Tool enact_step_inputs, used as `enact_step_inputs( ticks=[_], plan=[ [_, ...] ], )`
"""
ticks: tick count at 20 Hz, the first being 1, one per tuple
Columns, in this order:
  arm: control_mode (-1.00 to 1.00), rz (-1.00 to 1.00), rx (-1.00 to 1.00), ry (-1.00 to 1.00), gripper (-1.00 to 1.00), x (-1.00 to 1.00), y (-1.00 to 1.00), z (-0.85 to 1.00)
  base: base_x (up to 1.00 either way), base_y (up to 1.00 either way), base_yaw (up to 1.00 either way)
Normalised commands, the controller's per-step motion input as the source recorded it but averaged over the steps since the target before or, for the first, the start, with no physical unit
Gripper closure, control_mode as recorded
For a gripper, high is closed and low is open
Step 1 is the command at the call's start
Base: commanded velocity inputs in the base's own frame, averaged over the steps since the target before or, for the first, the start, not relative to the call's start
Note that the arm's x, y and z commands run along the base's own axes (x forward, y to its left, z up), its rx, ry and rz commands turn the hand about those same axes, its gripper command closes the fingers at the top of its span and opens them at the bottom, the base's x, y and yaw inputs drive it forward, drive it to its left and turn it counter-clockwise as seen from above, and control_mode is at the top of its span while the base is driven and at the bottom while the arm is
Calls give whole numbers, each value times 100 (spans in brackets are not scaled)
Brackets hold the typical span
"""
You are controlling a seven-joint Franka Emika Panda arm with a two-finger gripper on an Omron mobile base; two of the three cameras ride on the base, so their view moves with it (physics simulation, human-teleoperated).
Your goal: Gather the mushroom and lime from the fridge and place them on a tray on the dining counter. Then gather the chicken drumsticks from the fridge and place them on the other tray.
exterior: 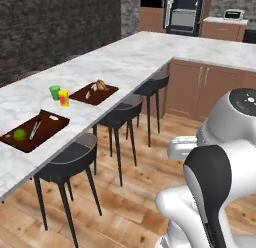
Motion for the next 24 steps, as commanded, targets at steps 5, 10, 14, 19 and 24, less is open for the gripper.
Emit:
enact_step_inputs(
  ticks=[5,10,14,19,24],
  plan=[
    [100,0,0,0,100,0,0,0,34,-13,57],
    [100,0,0,0,100,0,0,0,55,-20,51],
    [100,0,0,0,100,0,0,0,75,-24,46],
    [100,0,0,0,100,0,0,0,71,-36,41],
    [100,0,0,0,100,0,0,0,71,-47,37]
  ],
)
